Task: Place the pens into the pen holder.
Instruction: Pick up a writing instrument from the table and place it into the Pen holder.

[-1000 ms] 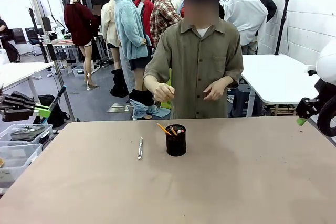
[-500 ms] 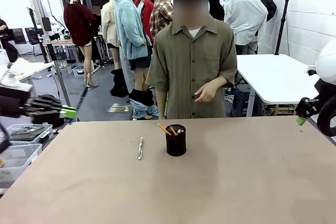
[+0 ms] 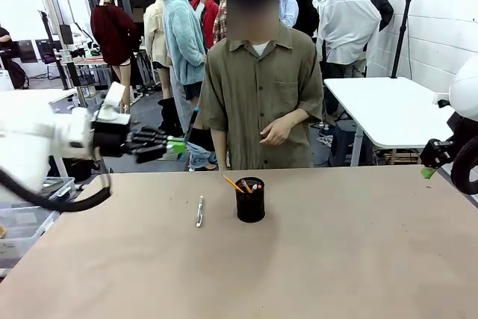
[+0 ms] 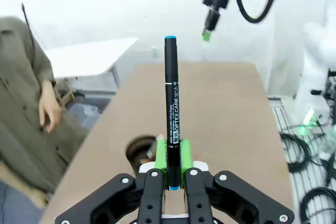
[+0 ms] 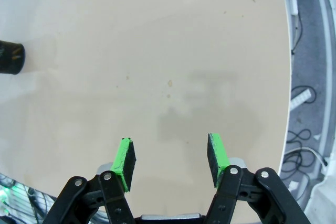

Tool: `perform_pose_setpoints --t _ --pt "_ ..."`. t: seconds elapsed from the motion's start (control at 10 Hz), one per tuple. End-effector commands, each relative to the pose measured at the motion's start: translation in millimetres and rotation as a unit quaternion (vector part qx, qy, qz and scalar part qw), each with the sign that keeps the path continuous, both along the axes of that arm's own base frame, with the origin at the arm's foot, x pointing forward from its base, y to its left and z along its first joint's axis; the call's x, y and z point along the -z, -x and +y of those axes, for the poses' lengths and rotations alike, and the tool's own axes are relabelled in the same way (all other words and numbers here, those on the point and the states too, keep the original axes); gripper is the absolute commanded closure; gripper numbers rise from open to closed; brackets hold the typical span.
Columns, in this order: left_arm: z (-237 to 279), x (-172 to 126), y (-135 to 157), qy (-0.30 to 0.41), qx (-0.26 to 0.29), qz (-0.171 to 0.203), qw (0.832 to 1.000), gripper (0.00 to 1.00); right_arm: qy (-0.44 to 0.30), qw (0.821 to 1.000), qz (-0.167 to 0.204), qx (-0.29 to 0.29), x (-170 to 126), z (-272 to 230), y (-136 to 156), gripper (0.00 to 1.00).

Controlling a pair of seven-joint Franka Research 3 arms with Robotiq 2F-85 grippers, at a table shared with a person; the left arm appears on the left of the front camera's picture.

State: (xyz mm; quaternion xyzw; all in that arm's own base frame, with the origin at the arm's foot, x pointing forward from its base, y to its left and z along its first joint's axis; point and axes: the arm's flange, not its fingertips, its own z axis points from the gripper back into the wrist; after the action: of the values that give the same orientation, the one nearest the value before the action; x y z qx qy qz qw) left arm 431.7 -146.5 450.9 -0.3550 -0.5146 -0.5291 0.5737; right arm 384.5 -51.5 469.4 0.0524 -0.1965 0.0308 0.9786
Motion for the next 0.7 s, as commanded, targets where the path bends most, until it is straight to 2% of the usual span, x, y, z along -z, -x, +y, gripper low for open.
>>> perform_pose_setpoints --t 0.0,0.1,0.2,0.4,0.5,0.6 --pt "-22.5 1.2 -46.4 0.038 -0.01 -0.015 0.999 1.0 0.012 1.0 -0.001 0.012 4.3 3.3 1.5 0.31" --pt "-39.3 7.8 -59.4 0.011 -0.038 0.013 0.999 1.0 0.012 1.0 -0.001 0.012 4.3 3.3 1.5 0.31" --pt "-13.6 -2.6 -25.9 0.02 -0.002 -0.004 1.0 1.0 0.012 1.0 -0.001 0.012 4.3 3.3 1.5 0.31" --pt "-13.6 -2.6 -25.9 0.02 -0.002 -0.004 1.0 1.0 0.012 1.0 -0.001 0.012 4.3 3.3 1.5 0.31" --pt "-24.3 2.3 -46.6 0.022 -0.011 0.002 1.0 1.0 0.012 1.0 -0.001 0.012 4.3 3.3 1.5 0.31" --pt "-26.9 9.5 -45.1 0.036 0.007 -0.004 0.999 1.0 0.012 1.0 -0.001 0.012 4.3 3.3 1.5 0.31"
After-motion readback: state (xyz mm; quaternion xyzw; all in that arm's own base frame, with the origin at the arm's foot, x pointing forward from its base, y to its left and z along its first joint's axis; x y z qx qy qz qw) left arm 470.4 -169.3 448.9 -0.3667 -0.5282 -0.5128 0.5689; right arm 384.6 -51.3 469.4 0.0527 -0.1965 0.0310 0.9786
